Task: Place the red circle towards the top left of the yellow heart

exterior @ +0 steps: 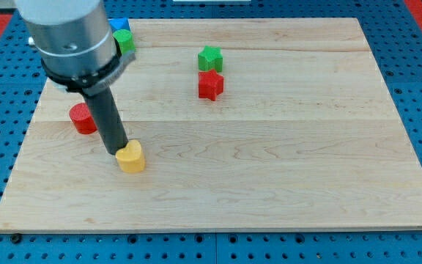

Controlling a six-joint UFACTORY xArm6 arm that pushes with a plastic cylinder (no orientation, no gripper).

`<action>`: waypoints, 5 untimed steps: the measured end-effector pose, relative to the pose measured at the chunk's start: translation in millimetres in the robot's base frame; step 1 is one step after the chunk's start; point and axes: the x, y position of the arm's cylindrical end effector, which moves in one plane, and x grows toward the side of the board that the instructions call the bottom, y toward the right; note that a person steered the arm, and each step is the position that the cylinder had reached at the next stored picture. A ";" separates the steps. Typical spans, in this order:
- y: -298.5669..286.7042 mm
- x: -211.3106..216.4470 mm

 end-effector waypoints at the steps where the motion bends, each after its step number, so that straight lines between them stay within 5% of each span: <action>1: 28.8 1.9; 3: 1.1 27.6; 4: -57.6 23.6; 5: -81.8 -18.4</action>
